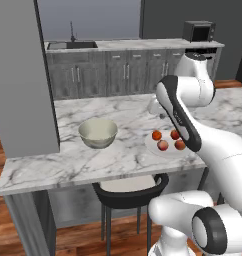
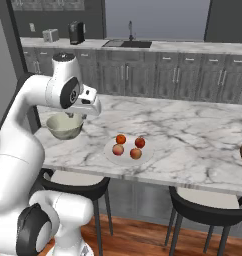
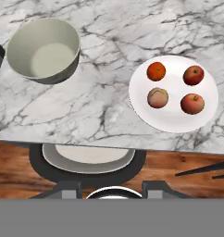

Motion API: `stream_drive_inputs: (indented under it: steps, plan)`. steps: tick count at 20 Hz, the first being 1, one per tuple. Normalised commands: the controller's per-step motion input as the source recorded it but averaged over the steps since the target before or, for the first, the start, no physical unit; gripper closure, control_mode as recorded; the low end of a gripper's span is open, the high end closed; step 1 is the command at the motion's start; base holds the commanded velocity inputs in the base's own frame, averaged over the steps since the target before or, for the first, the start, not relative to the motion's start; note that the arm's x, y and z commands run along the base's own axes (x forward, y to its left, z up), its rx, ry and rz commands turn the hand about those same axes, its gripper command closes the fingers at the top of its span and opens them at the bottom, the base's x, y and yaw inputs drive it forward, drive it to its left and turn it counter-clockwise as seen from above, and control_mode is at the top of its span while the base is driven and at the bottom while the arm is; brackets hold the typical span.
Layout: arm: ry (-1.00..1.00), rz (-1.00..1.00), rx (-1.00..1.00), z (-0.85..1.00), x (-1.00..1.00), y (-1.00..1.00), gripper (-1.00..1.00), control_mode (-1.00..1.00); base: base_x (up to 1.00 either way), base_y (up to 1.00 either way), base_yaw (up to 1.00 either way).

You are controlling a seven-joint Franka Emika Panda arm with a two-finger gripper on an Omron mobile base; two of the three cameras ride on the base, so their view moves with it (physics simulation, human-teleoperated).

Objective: Take the fruits from the plate on the dining counter and place two fruits in each bowl.

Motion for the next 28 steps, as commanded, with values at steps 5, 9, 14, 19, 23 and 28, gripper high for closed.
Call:
stream_drive_inputs:
  steps: [5,9,14,19,23,28]
  plan:
    - [0.02,0.00,0.00,-0.55,0.14,0.00,-1.00,-1.00,0.00,0.00,0.00]
    - [0.07,0.00,0.00,-0.90,0.38,-0.79,-1.00,-1.00,0.00,0.00,0.00]
    - [0.05,-0.01,0.00,-0.56,0.52,-1.00,-1.00,-1.00,0.00,0.00,0.00]
    - [0.05,-0.07,-0.04,-0.46,0.37,-0.69,-1.00,-1.00,0.00,0.00,0.00]
    - [0.03,-0.01,0.00,-0.17,0.48,-0.41,-1.00,-1.00,0.00,0.00,0.00]
    - [0.04,0.00,-0.01,-0.34,0.44,-0.18,-1.00,-1.00,0.00,0.00,0.00]
